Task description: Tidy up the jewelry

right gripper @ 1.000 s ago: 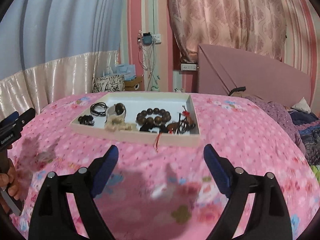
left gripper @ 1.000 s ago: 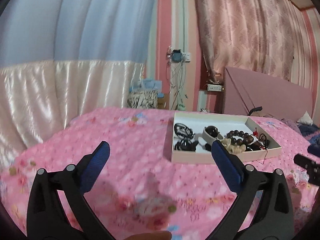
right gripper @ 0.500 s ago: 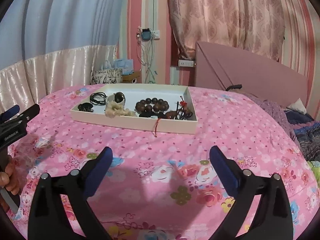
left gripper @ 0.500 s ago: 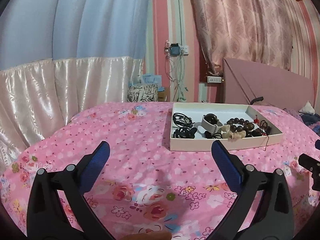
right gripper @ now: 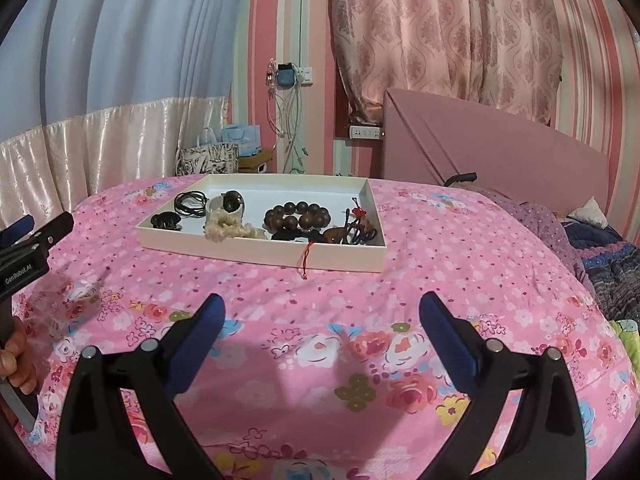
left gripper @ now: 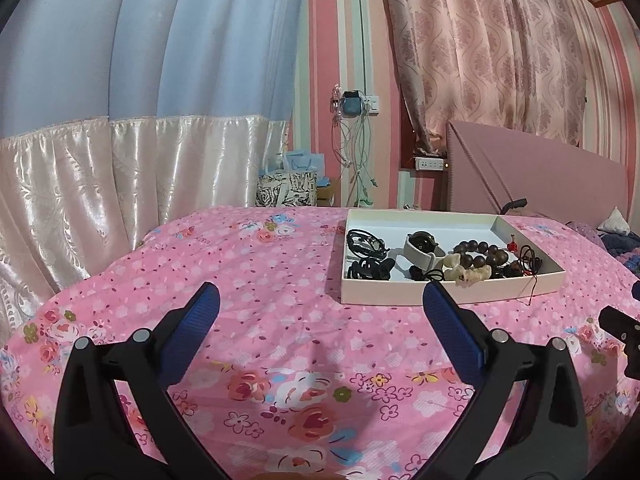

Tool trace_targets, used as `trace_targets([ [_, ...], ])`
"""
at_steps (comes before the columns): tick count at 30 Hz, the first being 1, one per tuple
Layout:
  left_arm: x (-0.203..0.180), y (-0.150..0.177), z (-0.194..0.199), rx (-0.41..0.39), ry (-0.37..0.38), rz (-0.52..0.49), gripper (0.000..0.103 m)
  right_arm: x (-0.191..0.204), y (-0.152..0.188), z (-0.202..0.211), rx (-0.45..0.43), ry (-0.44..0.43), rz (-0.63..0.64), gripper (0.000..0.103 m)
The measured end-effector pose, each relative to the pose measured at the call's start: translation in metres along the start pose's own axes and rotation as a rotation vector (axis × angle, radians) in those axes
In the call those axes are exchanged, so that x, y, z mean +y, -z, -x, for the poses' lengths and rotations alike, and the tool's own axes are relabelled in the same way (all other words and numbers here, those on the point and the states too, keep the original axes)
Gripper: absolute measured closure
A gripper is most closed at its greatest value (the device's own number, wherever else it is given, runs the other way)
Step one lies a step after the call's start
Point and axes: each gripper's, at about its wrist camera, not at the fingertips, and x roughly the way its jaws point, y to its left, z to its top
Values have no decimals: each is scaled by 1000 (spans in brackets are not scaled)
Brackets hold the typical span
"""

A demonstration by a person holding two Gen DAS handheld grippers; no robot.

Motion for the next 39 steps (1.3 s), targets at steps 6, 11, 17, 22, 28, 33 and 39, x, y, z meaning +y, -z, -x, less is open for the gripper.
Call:
trace_targets([
  [6,1,0,1,1,2,1,3,0,0,1,-4,8,-8,6],
  [11,0,0,1,0,5,4,3,-1,0,0,0,12,-10,6],
  [17,0,0,1,0,5,4,3,-2,0,0,-2,13,-15,6],
  [22,-1,-1,3,0,10,0,3,-4,-1,0,0,13,-16,6],
  [28,-3,-1,4,1,22,-6,3,-4,-1,1,-4,12,-24,6],
  [33,-7,-2,5,-3,27,-16,3,-4,-2,2,-11,16,-25,6],
  [39,-6,-1,3,-2,31,-7,3,-5,-3,3,-14,16,-31,6],
])
